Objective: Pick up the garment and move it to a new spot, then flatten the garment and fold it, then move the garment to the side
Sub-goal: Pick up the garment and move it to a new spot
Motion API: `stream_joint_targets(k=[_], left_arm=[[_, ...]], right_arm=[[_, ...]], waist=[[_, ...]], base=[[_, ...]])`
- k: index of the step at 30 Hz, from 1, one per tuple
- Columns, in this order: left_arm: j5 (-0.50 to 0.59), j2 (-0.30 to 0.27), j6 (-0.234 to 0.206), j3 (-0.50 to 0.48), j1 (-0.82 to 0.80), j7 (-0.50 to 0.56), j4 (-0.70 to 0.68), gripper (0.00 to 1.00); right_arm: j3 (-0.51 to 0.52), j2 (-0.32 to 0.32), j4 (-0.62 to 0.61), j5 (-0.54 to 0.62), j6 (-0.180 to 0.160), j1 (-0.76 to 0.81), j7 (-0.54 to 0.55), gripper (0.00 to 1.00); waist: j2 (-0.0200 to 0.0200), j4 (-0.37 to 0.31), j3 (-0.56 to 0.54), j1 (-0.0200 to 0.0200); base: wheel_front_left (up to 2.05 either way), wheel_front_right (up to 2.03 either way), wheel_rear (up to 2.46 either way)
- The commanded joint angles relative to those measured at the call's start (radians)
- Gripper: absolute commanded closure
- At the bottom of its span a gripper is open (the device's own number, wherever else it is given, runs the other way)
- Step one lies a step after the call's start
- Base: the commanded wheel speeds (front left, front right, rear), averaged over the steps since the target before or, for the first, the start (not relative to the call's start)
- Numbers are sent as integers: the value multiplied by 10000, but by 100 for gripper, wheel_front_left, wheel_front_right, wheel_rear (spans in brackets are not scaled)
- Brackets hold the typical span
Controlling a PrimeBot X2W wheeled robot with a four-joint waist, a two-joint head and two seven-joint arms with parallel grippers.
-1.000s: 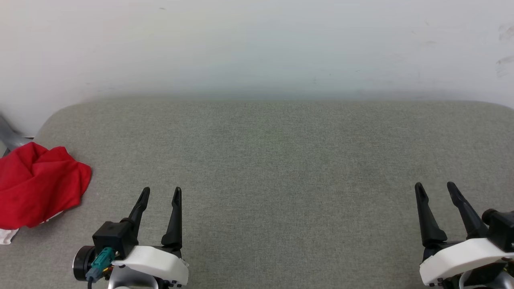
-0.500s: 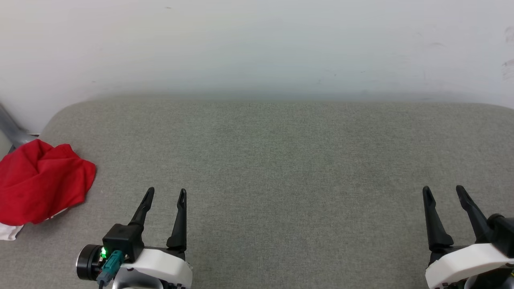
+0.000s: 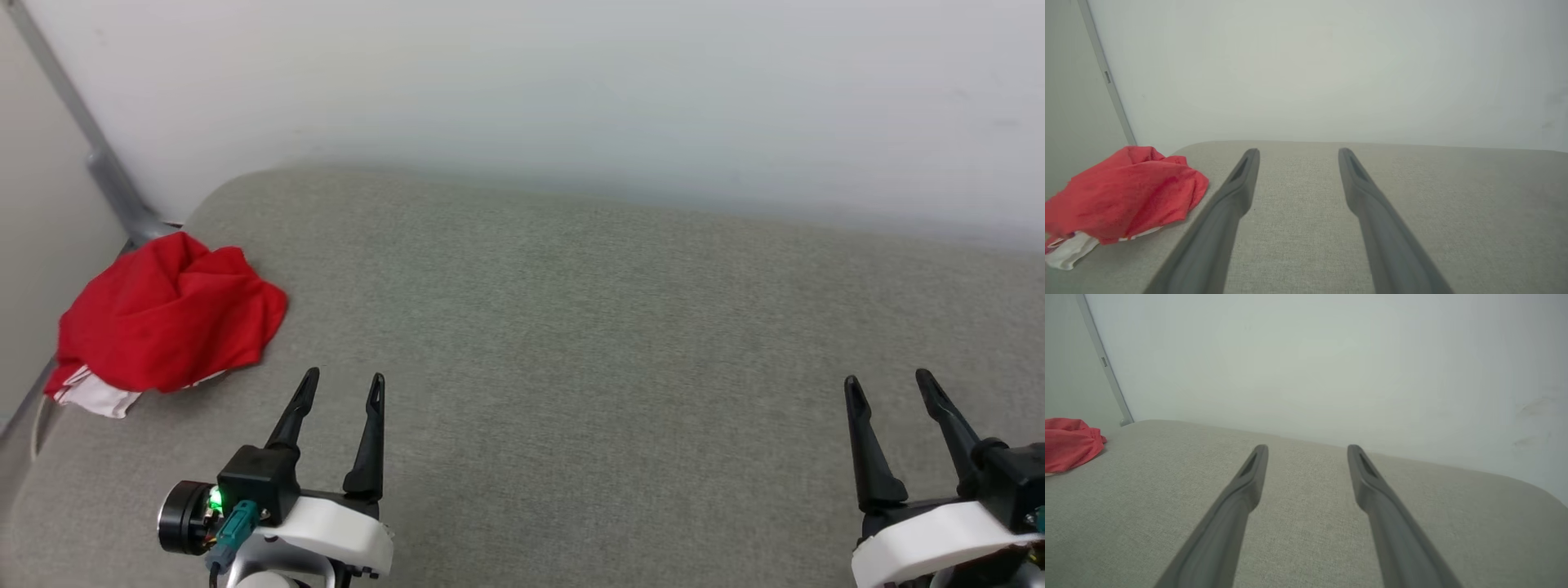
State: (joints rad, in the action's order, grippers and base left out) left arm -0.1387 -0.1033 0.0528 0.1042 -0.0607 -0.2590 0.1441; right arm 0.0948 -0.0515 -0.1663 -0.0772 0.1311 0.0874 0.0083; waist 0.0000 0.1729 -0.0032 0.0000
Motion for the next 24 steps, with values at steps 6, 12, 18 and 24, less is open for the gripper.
stream_joint_targets(k=[6, 12, 18, 24], left_arm=[[-10, 97, 48, -346, -160, -67, 125, 0], [-94, 166, 105, -669, -183, -66, 163, 0], [-49, 145, 83, -1049, -32, -66, 45, 0], [14, 210, -2, -1512, 265, -66, -364, 0]], right_arm=[[-414, 19, -265, -13, -7, -166, -26, 0], [-668, 21, -172, 18, -7, -223, -76, 0], [-1044, 21, -51, 231, -7, -426, -49, 0], [-1545, 15, 276, 334, -8, -1009, -63, 0]], waist=[[0, 1536, 0, 0], [0, 2747, 22, 0], [0, 3535, 175, 0], [0, 3666, 418, 0]], base=[[0, 0, 0], [0, 0, 0], [0, 0, 0], [0, 0, 0]])
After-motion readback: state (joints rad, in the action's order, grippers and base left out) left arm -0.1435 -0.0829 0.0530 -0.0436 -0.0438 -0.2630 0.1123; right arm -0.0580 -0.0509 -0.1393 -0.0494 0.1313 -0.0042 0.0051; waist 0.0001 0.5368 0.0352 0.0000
